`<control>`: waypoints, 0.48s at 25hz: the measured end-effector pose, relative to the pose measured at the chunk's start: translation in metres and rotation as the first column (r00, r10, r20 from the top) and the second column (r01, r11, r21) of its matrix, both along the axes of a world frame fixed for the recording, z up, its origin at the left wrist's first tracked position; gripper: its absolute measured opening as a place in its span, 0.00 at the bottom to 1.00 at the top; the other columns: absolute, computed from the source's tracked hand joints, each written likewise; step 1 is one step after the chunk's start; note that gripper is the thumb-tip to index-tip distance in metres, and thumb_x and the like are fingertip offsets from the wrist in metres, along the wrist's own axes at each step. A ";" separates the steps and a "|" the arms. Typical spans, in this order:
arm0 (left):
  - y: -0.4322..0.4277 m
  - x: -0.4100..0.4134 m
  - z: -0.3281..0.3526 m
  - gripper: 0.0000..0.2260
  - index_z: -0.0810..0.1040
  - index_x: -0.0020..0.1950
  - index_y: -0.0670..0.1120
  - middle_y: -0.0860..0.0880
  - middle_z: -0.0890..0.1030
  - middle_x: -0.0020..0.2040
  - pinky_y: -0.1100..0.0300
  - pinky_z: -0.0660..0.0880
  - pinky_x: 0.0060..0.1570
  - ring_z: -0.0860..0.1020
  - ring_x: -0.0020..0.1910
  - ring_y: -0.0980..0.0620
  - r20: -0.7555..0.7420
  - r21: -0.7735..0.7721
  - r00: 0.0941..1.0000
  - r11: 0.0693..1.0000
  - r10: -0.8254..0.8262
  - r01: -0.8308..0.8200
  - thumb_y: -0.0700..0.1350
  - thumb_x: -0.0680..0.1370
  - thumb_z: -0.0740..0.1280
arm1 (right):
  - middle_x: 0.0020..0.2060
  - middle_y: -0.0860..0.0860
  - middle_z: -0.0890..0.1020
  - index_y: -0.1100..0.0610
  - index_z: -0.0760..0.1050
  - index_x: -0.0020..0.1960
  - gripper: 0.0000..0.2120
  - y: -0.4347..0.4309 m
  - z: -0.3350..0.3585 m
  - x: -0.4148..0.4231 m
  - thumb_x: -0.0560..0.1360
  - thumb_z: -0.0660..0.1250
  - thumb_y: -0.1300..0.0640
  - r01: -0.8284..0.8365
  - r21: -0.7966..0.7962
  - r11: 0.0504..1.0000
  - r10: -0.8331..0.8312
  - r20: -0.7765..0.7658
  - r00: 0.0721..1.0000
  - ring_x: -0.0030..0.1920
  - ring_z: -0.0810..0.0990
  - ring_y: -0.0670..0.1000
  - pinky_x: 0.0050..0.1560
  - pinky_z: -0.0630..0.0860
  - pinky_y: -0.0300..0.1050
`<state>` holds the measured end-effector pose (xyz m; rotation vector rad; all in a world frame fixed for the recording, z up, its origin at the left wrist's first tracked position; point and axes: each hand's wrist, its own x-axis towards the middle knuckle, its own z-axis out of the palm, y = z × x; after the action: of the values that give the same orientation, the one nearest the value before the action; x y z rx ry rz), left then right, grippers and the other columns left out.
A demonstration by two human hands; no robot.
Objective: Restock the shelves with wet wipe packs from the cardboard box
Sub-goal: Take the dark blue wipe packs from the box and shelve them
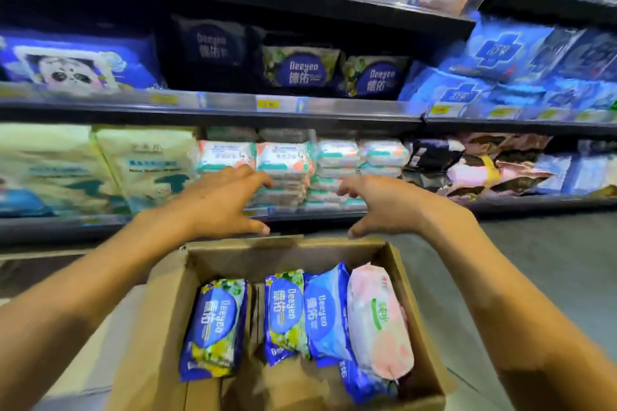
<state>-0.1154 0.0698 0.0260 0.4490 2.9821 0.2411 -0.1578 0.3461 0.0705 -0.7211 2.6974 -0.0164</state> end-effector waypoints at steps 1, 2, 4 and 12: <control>-0.002 0.004 -0.009 0.34 0.65 0.71 0.57 0.51 0.71 0.69 0.47 0.71 0.63 0.71 0.68 0.46 0.025 0.004 1.000 1.000 -0.001 0.000 0.68 0.69 0.70 | 0.72 0.51 0.74 0.50 0.67 0.74 0.37 0.002 -0.009 0.002 0.70 0.78 0.47 -0.002 0.004 1.000 0.002 0.007 1.000 0.70 0.73 0.54 0.67 0.72 0.50; -0.003 0.008 -0.018 0.34 0.66 0.71 0.56 0.51 0.71 0.69 0.49 0.71 0.64 0.71 0.68 0.47 0.050 0.010 0.999 1.000 -0.008 0.007 0.67 0.70 0.71 | 0.71 0.50 0.74 0.49 0.68 0.73 0.36 0.003 -0.019 0.005 0.69 0.78 0.46 -0.006 0.005 1.000 0.006 0.013 1.000 0.69 0.74 0.54 0.66 0.73 0.50; -0.002 0.019 -0.040 0.35 0.66 0.71 0.56 0.51 0.72 0.68 0.50 0.70 0.65 0.71 0.68 0.48 0.126 0.042 0.992 0.999 -0.016 0.011 0.69 0.69 0.70 | 0.69 0.49 0.76 0.48 0.68 0.71 0.35 0.005 -0.045 0.012 0.68 0.78 0.44 -0.008 0.013 1.000 0.007 0.054 0.999 0.67 0.75 0.54 0.63 0.75 0.51; -0.029 0.051 -0.123 0.33 0.65 0.71 0.58 0.56 0.70 0.68 0.54 0.70 0.64 0.70 0.68 0.52 0.326 0.050 0.944 0.996 0.049 -0.069 0.65 0.70 0.71 | 0.68 0.50 0.76 0.48 0.68 0.72 0.35 0.006 -0.126 0.033 0.70 0.78 0.43 0.023 0.073 0.997 -0.044 0.298 0.954 0.66 0.75 0.53 0.65 0.74 0.49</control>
<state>-0.0649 0.0404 -0.0967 0.2923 2.6723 0.3727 -0.1248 0.3516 -0.0556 -0.5984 2.4076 -0.0379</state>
